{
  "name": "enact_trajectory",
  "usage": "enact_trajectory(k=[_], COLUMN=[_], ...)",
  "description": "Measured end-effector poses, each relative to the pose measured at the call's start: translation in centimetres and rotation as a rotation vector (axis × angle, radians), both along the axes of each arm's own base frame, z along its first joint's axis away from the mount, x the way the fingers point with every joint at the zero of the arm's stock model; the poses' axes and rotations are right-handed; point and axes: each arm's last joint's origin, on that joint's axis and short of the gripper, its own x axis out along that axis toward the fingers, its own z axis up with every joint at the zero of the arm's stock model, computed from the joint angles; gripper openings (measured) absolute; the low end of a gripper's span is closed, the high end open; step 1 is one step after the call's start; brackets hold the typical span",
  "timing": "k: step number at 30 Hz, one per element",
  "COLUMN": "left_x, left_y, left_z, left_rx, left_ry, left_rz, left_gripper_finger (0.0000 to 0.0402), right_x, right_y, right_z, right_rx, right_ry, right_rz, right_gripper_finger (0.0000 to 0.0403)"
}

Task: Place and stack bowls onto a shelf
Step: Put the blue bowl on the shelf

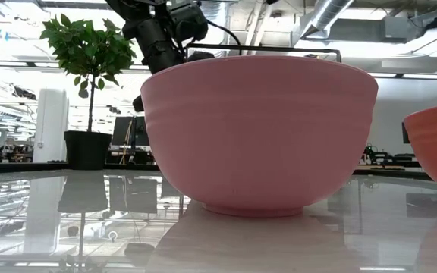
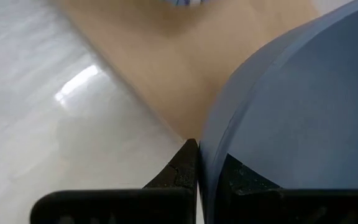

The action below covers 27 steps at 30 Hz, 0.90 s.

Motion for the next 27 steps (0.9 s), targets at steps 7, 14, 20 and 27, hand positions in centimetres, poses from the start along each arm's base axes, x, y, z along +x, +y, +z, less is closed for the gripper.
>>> enact_trajectory(k=[7,14,20,27], left_x=[0.0,0.2,0.5,1.0], left_y=[-0.1,-1.0,-1.0,-0.9], left_z=[0.1,0.1,-0.6,-1.1], left_rx=[-0.001,0.0,-0.002,-0.026], left_ry=[0.001,-0.002,0.011,0.023], left_rz=[-0.003,-0.031,-0.029,-0.039], left_gripper_finger=[0.0,0.0,0.0,0.0], right_x=[0.1,0.1,0.1,0.1], right_y=[-0.4,-0.4,-0.4,-0.3], right_z=[0.0,0.0,0.0,0.0], right_rx=[0.009,0.011,0.019,0.022], right_ry=[0.001,-0.005,-0.006,-0.005], right_rz=[-0.004,-0.004,0.005,0.008], right_gripper_finger=[0.023,0.023,0.023,0.023])
